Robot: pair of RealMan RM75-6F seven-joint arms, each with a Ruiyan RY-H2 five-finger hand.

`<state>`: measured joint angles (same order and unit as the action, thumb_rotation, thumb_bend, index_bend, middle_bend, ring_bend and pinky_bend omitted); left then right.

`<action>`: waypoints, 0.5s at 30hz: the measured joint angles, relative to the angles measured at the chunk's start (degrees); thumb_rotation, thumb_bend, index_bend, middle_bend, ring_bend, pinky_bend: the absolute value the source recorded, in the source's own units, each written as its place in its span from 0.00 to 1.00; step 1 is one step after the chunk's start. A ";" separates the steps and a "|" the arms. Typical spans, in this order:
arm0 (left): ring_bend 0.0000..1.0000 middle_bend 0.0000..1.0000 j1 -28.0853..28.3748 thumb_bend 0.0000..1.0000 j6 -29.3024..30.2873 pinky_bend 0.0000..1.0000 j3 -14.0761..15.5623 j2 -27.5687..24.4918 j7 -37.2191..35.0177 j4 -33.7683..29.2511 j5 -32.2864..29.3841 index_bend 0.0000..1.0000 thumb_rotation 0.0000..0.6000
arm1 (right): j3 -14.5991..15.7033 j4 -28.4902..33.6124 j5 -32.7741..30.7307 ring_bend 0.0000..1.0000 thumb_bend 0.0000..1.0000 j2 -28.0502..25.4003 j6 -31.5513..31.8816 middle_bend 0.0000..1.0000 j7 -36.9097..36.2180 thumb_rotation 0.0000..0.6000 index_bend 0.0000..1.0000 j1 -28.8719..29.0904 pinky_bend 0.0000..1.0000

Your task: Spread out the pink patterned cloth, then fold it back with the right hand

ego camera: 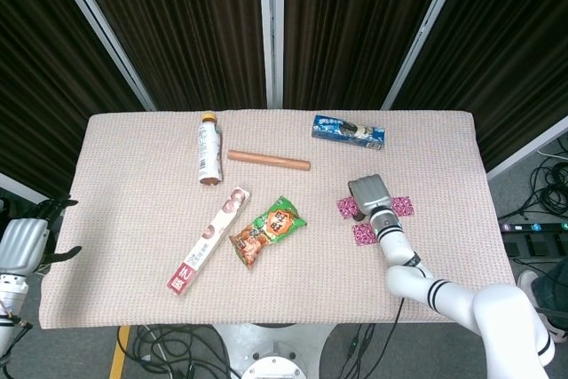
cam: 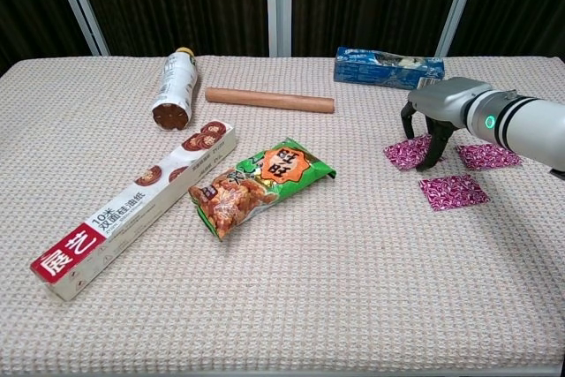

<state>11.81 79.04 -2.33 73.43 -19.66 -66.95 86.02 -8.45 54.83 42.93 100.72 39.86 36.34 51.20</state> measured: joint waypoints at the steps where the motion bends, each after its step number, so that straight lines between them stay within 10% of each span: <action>1: 0.24 0.29 0.01 0.05 0.04 0.34 -0.01 -0.05 0.03 -0.14 0.03 0.29 1.00 | -0.13 0.85 0.13 1.00 0.07 -0.68 0.37 1.00 -0.12 0.87 0.49 -0.07 1.00; 15: 0.24 0.29 0.24 0.05 -0.23 0.34 0.30 0.14 1.67 -1.52 0.43 0.29 1.00 | 0.33 8.04 0.63 1.00 0.07 -9.44 2.80 1.00 -2.49 0.87 0.49 -2.92 1.00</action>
<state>12.06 78.81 -2.03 73.57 -17.99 -68.47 86.44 -8.12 62.87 43.56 91.28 42.66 33.86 48.28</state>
